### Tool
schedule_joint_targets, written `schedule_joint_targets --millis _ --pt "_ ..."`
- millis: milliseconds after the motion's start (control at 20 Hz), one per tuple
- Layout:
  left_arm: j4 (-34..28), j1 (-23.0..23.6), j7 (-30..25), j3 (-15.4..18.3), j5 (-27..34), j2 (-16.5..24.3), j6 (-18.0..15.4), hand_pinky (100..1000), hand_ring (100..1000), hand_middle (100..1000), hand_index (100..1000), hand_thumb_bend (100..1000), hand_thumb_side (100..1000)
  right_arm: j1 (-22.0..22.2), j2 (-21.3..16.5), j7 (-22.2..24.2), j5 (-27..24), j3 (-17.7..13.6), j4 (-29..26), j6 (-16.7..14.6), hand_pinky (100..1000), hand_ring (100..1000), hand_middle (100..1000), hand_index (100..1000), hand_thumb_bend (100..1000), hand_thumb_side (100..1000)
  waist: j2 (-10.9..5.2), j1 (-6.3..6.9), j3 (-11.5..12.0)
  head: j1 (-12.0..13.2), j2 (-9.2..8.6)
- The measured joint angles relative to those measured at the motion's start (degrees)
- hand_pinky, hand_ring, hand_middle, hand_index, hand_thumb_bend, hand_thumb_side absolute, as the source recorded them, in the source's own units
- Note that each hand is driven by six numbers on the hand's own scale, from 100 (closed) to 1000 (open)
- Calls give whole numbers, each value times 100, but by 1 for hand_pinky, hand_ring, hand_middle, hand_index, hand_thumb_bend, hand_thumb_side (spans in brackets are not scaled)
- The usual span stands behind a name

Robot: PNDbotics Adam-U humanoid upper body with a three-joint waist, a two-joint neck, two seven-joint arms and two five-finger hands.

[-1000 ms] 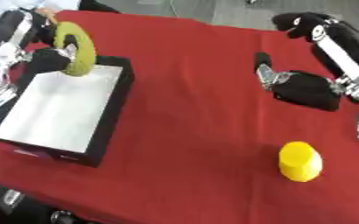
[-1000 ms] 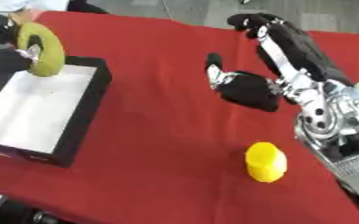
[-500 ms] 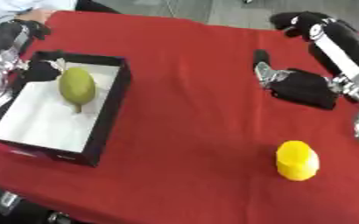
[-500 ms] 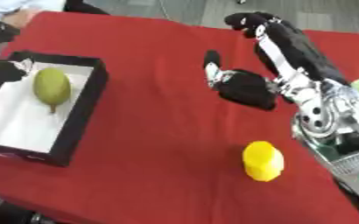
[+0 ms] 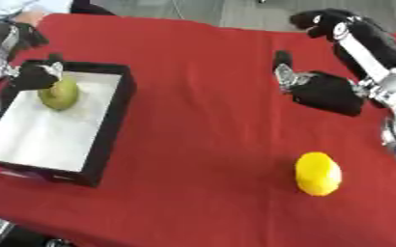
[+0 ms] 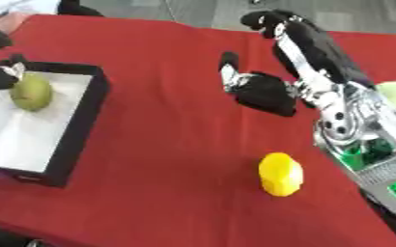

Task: Pick up the objects with one hand, pass them to the other hand, and then place them into the box on the other side of the table.

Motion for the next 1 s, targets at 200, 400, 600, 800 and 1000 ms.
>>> schedule_joint_targets --millis 200,400,600,800,1000 --pt "-230 -145 540 35 782 -93 -664 755 713 605 709 100 448 48 -205 37 -103 -163 0 65 898 849 830 854 117 440 0 -23 -48 -119 0" --pt "-273 -214 823 40 1379 -292 -1151 763 712 602 734 100 520 193 -475 11 -256 -365 0 109 905 855 833 860 153 441 0 -39 -91 -186 0" --pt "-274 -260 976 112 1795 -567 -1454 774 716 605 737 100 619 451 -815 108 -372 -550 0 123 913 866 847 872 174 461 0 -98 -110 -272 -4" --pt "-274 -279 1068 219 2046 -845 -1680 781 718 604 733 100 695 747 -1190 352 -562 -830 0 95 924 875 853 877 189 471 0 -108 -114 -326 -13" --pt "-274 -273 1143 275 2216 -962 -1772 792 723 601 727 100 687 1021 -1627 603 -738 -1160 0 -10 934 887 854 882 227 452 0 -144 -117 -369 -53"
